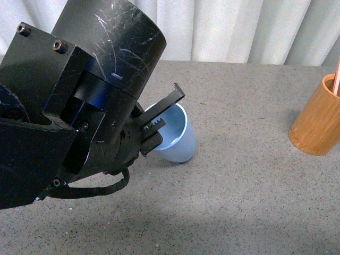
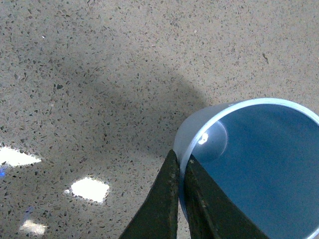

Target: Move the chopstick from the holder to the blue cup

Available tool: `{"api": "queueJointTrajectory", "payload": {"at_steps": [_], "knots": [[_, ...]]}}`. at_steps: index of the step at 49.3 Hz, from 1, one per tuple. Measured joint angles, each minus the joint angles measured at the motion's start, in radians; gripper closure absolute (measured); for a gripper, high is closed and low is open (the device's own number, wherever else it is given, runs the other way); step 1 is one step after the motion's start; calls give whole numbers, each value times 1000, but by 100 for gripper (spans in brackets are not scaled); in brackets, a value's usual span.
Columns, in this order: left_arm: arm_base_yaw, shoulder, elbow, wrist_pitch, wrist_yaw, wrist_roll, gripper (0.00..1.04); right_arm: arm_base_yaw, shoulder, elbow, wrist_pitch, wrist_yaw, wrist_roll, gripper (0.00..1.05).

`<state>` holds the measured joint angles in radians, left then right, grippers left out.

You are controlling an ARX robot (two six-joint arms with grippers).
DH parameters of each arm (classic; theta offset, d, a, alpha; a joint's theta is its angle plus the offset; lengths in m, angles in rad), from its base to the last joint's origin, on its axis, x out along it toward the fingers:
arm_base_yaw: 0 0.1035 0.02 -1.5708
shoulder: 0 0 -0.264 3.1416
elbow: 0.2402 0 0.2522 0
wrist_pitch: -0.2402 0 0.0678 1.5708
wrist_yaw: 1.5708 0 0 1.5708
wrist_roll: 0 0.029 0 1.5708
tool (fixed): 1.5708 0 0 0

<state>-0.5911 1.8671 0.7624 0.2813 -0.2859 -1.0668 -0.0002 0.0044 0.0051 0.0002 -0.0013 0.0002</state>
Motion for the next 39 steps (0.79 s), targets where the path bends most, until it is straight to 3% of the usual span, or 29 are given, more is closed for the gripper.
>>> {"api": "queueJointTrajectory", "payload": {"at_steps": [14, 39], "knots": [[-9, 0, 11, -2, -1, 16, 99, 0, 0, 0, 0, 0, 0, 10], [-10, -43, 24, -19, 5, 32, 20, 0, 0, 0, 0, 0, 0, 10]]}}
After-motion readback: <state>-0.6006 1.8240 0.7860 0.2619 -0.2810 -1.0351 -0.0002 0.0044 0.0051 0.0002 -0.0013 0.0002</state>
